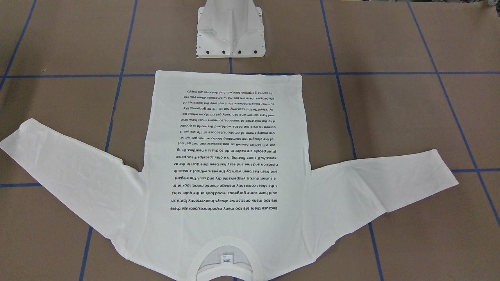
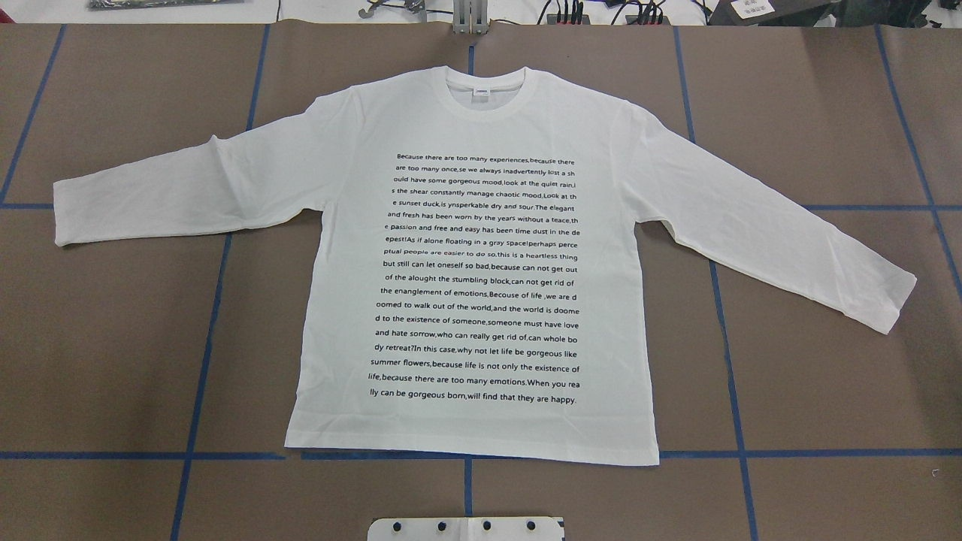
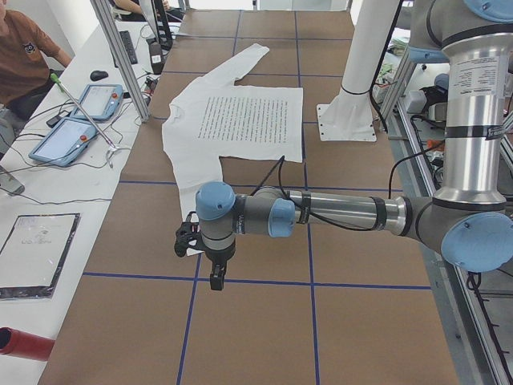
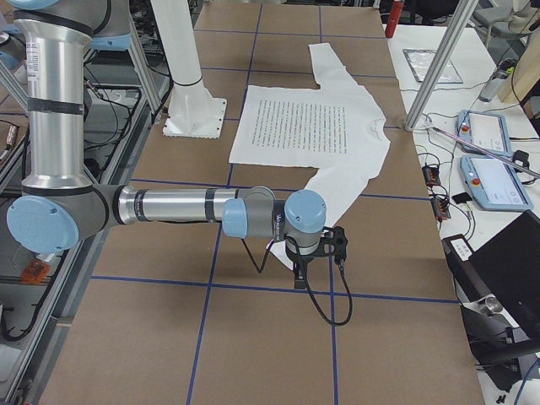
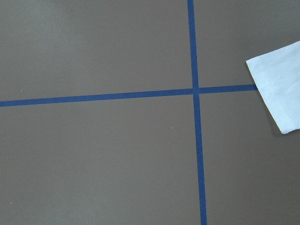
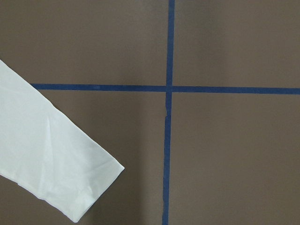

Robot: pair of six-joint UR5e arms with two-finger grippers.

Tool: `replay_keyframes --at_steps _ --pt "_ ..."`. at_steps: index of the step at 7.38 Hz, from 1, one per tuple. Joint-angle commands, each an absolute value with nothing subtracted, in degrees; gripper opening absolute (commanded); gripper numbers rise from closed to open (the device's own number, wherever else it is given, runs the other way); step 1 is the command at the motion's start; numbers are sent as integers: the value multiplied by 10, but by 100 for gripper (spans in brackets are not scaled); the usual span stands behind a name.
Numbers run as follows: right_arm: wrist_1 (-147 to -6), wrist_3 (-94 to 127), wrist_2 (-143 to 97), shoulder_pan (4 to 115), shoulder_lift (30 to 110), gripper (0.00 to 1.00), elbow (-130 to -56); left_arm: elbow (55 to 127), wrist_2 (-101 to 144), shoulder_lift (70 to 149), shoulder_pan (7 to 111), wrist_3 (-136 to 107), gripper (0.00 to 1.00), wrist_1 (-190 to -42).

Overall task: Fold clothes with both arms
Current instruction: 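Lower the right gripper to the cuff of the sleeve nearest it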

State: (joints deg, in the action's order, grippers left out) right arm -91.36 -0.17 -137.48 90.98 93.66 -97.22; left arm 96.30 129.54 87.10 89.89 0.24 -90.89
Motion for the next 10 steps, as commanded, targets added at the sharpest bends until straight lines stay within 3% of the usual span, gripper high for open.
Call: replay_keyframes --at_steps 1,7,9,10 --pt "-913 -3 -1375 907 940 100 -975 978 1294 865 899 3 100 -908" --pt "-862 23 -1383 899 927 100 -981 998 1298 882 896 -3 100 -919" --pt "-819 51 -1376 850 929 100 -962 991 1342 876 896 -3 100 -964" --pt "-778 172 -1359 797 924 100 -955 984 1353 876 896 -4 100 -981"
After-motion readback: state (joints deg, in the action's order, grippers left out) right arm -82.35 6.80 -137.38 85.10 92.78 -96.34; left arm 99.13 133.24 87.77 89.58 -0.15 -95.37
